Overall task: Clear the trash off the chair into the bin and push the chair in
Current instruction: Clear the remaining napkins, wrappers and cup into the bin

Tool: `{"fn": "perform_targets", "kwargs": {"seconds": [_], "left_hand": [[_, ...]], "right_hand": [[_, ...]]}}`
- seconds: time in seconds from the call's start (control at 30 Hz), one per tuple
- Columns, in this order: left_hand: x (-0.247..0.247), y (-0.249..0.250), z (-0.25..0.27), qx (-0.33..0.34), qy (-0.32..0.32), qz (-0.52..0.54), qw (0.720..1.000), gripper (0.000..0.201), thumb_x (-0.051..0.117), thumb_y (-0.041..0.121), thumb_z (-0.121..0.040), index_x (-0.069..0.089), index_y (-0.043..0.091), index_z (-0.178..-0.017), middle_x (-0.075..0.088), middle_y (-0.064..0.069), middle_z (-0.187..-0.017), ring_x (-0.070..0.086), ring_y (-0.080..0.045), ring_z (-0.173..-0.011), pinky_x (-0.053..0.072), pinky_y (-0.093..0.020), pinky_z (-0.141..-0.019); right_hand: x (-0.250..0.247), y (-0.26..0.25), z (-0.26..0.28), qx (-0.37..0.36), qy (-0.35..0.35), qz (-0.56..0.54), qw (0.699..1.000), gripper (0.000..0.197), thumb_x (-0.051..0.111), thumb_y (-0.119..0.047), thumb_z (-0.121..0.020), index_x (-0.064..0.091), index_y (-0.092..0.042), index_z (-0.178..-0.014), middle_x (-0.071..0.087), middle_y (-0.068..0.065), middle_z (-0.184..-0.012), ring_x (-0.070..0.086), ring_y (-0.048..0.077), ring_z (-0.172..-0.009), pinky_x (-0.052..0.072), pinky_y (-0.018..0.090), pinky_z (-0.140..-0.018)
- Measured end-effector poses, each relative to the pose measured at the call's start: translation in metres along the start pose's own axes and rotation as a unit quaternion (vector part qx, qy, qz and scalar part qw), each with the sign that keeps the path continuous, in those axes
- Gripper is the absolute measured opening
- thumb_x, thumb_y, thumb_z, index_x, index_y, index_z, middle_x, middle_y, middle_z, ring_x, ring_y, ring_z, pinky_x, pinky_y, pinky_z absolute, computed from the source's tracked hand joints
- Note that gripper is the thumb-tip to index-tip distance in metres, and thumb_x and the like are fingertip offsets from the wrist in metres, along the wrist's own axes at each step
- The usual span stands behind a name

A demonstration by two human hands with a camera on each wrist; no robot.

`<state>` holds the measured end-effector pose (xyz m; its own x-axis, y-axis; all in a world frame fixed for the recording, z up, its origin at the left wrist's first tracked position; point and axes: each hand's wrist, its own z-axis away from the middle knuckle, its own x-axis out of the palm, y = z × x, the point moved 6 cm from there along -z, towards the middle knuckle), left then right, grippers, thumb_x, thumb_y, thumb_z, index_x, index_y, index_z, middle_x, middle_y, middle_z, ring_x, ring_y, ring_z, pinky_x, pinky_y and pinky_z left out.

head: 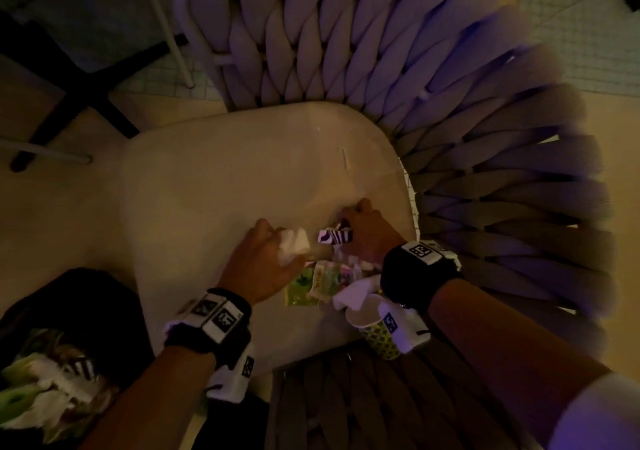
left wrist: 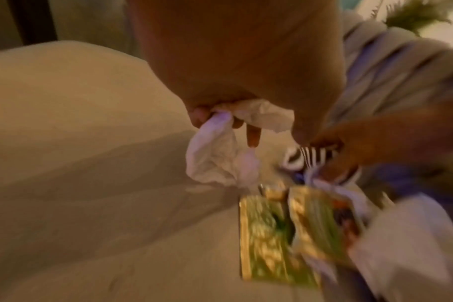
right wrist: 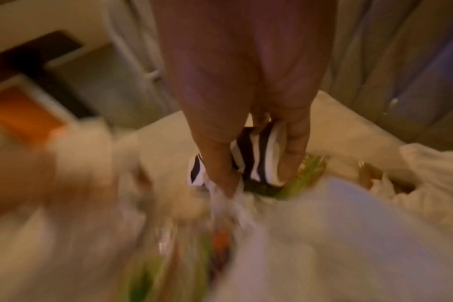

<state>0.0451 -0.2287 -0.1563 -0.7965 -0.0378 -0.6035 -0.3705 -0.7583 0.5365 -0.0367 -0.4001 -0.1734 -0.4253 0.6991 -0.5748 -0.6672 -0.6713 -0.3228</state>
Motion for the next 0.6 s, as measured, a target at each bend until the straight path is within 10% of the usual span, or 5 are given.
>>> {"fn": "perform_targets", "kwargs": {"seconds": [0.23, 0.4, 0.6], "left_hand": [[0.062, 0.017, 0.002, 0.079, -0.042, -0.106, 0.99, 0.102, 0.075, 0.064, -0.049, 0.033, 0.025, -0.134, 0.045, -0.012, -0.122, 0.048, -0.034, -0.112, 0.044, -0.043, -0.092], [0.071, 0.016, -0.003, 0.111, -0.025, -0.235, 0.965, 0.101, 0.08, 0.063, -0.027, 0.047, 0.021, -0.113, 0.042, -0.009, -0.107, 0.051, -0.028, -0.089, 0.053, -0.031, -0.064], [0.065, 0.021, -0.005, 0.123, -0.052, -0.228, 0.964, 0.075, 0.089, 0.037, -0.042, 0.06, 0.015, -0.107, 0.059, -0.011, -0.104, 0.06, -0.032, -0.091, 0.052, -0.036, -0.074]], "right_hand": [[-0.031, 0.019, -0.002, 0.053, 0.057, -0.266, 0.961, 0.032, 0.073, -0.027, -0.077, 0.052, -0.013, -0.096, 0.059, 0.004, -0.081, 0.063, 0.028, -0.082, 0.055, 0.049, -0.08], [-0.043, 0.019, 0.018, 0.008, 0.025, -0.319, 0.948, 0.012, 0.066, -0.015, -0.084, 0.059, -0.015, -0.094, 0.062, 0.004, -0.076, 0.059, 0.016, -0.066, 0.05, 0.019, -0.056], [-0.041, 0.035, 0.023, 0.034, 0.008, -0.465, 0.884, 0.01, 0.067, -0.018, -0.083, 0.062, -0.022, -0.076, 0.057, -0.005, -0.062, 0.051, 0.001, -0.045, 0.037, 0.014, -0.039]]}}
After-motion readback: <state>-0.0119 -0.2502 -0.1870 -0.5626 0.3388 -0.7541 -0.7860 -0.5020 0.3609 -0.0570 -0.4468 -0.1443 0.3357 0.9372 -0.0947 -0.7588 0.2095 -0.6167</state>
